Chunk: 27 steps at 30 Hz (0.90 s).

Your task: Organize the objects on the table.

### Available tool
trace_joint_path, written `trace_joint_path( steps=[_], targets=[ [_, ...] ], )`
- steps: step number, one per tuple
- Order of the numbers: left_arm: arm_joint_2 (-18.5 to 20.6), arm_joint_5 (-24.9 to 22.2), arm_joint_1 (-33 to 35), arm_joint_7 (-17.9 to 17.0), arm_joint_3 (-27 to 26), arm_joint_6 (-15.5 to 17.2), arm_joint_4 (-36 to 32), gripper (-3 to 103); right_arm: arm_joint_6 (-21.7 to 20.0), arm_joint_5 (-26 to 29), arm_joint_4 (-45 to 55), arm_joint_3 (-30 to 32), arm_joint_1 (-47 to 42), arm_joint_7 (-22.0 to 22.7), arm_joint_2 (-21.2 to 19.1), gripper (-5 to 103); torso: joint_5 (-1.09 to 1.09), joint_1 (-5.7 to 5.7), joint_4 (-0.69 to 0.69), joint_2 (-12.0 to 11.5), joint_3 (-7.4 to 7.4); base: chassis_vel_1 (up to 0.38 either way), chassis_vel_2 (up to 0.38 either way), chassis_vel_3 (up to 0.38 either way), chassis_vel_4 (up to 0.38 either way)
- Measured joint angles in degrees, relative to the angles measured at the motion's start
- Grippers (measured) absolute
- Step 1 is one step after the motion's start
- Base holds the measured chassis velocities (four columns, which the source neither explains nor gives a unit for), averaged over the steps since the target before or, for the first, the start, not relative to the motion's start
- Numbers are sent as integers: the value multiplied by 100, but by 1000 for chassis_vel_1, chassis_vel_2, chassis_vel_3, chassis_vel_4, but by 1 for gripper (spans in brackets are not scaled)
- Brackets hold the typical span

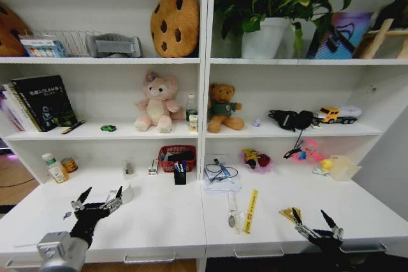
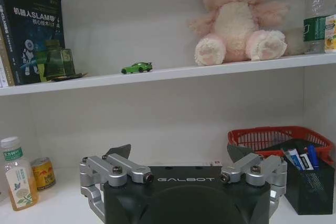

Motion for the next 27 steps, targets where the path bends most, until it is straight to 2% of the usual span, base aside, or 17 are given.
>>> trace_joint_path(
  steps=[1,5,6,9,13,16,17,20,23,25,26,27],
  targets=[
    [0,0,0,0,0,0,0,100,0,0,0,0,0,0,0,100,0,0,0,0,0,27,56,-34,-25],
    [-1,0,0,0,0,0,0,100,-511,289,-324,5,396,158,-289,100,4,0,0,0,1,0,0,0,0],
    [-1,0,0,0,0,0,0,100,-511,289,-324,5,396,158,-289,100,4,0,0,0,1,0,0,0,0],
    [-1,0,0,-1,0,0,0,100,-1030,589,-594,-175,807,252,-511,100,4,0,1,-1,1,0,0,0,0],
    [-1,0,0,0,0,0,0,100,-1221,669,-663,-313,942,199,-567,99,1,0,1,-1,1,0,0,0,0],
    [0,0,0,0,0,0,0,100,-1360,497,-820,-484,1149,15,-566,85,2,0,1,0,0,0,0,0,0],
    [0,0,0,0,0,0,0,100,-1360,497,-820,-484,1149,15,-566,85,2,0,1,0,0,0,0,0,0],
    [0,0,0,0,0,0,0,100,-1430,443,-900,-540,1179,-78,-569,68,2,0,1,0,1,0,0,0,0],
    [0,0,0,0,1,0,0,100,-1435,438,-908,-540,1171,-80,-568,63,2,0,1,0,1,0,0,0,0],
    [0,0,0,-1,1,0,0,100,-1430,392,-944,-544,1162,-81,-548,52,2,0,0,0,0,0,0,0,0],
    [0,0,0,-1,1,0,0,100,-1430,392,-944,-544,1162,-81,-548,52,2,0,0,0,0,0,0,0,0],
    [0,0,0,-1,1,0,0,100,-1421,373,-962,-548,1163,-81,-539,47,2,0,0,1,0,0,0,0,0]
  ],
)
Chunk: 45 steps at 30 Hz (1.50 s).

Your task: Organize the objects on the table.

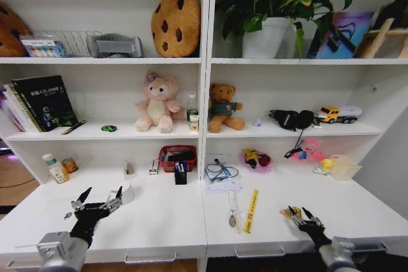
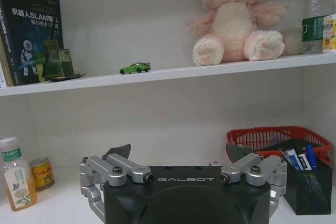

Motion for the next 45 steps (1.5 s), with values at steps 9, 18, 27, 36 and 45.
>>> trace_joint_path(
  steps=[9,18,27,36,45],
  targets=[
    [0,0,0,0,0,0,0,100,18,-57,-8,23,-2,-31,38,14,0,0,0,0,0,0,0,0,0],
    [0,0,0,0,0,0,0,100,-149,316,149,428,382,-45,-174,0,-1,0,-2,0,0,0,0,0,0],
    [0,0,0,-1,1,0,0,100,-1068,908,-545,-131,2721,93,-821,0,-1,0,0,-1,1,0,0,0,0],
    [0,0,0,-1,1,0,0,100,-1106,720,-1862,-1418,4354,4,-724,0,1,1,1,-1,1,0,0,0,0],
    [0,0,0,-1,1,0,0,100,-986,526,-2467,-2093,4905,-8,-418,0,0,0,0,-1,0,0,0,0,0]
  ],
)
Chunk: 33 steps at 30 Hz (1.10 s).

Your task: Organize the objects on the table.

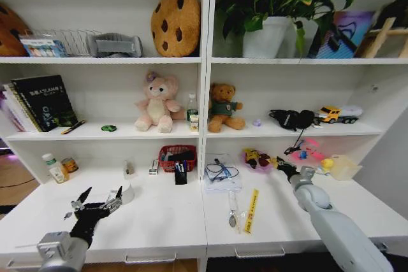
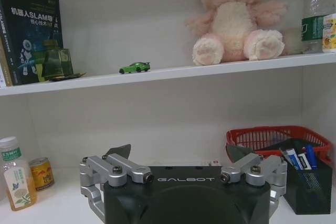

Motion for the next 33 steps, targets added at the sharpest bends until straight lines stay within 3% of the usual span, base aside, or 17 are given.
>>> trace_joint_path(
  steps=[14,21,23,27,28,30,33],
  targets=[
    [0,0,0,1,0,0,0,100,537,-263,-1167,-682,985,-346,221,0,-1,0,1,0,0,0,0,0,0],
    [0,0,0,1,0,0,0,100,829,-394,-1283,-767,871,-430,306,0,1,0,0,0,0,0,0,0,0],
    [0,0,0,1,0,0,0,100,961,-534,-1275,-766,795,-328,354,16,0,0,0,0,0,0,0,0,0],
    [0,0,0,1,0,0,0,100,966,-584,-1241,-714,748,-222,362,21,0,0,1,0,0,0,0,0,0],
    [0,0,0,0,0,0,0,100,967,-641,-1168,-652,676,-180,351,33,0,0,1,0,0,0,0,0,0],
    [0,0,0,1,0,0,0,100,1002,-826,-749,-385,293,-154,253,43,1,1,1,0,0,0,0,0,0],
    [0,0,0,1,0,0,0,100,1011,-923,-132,-101,-202,-96,106,49,-1,0,-1,0,0,0,0,0,0]
  ],
)
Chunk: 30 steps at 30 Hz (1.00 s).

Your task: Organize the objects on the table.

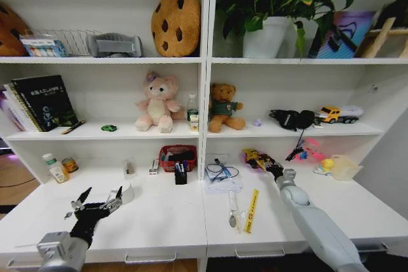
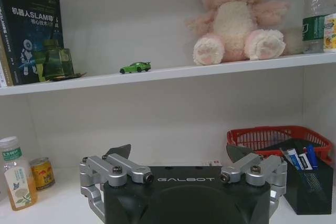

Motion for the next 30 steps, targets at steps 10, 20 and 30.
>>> trace_joint_path(
  steps=[10,20,30],
  targets=[
    [0,0,0,0,0,1,0,100,570,-360,2351,1733,-2645,545,-38,87,1,0,0,1,-1,0,0,0,0],
    [-1,0,0,1,0,1,0,100,667,-311,4743,2993,-5474,626,765,100,-1,-1,2,2,-1,0,0,0,0],
    [0,0,0,0,0,1,0,100,678,-527,5606,2828,-6339,716,1223,100,0,-1,1,1,0,0,0,0,0]
  ],
)
